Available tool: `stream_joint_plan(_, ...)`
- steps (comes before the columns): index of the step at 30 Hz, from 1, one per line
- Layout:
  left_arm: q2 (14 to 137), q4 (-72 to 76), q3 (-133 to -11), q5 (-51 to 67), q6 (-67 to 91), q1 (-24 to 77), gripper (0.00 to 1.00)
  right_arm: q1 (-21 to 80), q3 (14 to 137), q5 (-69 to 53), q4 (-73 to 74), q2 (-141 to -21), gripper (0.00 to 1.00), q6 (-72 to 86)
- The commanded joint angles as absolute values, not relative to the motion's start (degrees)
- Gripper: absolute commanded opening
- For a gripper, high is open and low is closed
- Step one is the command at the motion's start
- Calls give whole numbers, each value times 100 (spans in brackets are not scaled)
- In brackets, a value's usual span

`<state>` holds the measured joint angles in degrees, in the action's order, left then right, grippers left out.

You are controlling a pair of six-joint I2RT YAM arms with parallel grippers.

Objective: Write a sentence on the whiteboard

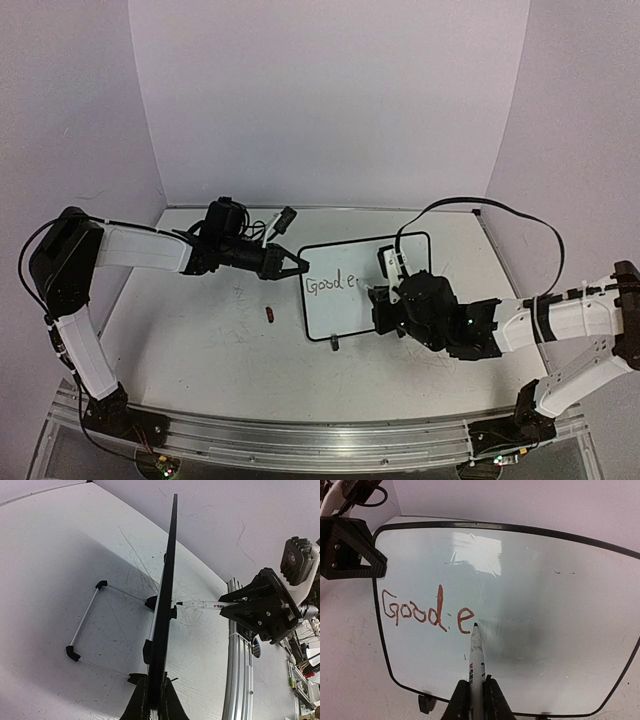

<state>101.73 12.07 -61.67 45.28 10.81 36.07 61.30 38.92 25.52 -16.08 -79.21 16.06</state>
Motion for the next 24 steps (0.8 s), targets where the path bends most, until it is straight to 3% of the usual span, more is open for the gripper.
stream_joint_plan(1,10199,861,-6183,4201,945,3656,0,6128,4179,2644,-1859,-8018,0,1527)
stream_joint_plan(24,10160,861,-6170,4202,940,3656,0,6126,4328,2956,-1736,-8286,0,1723)
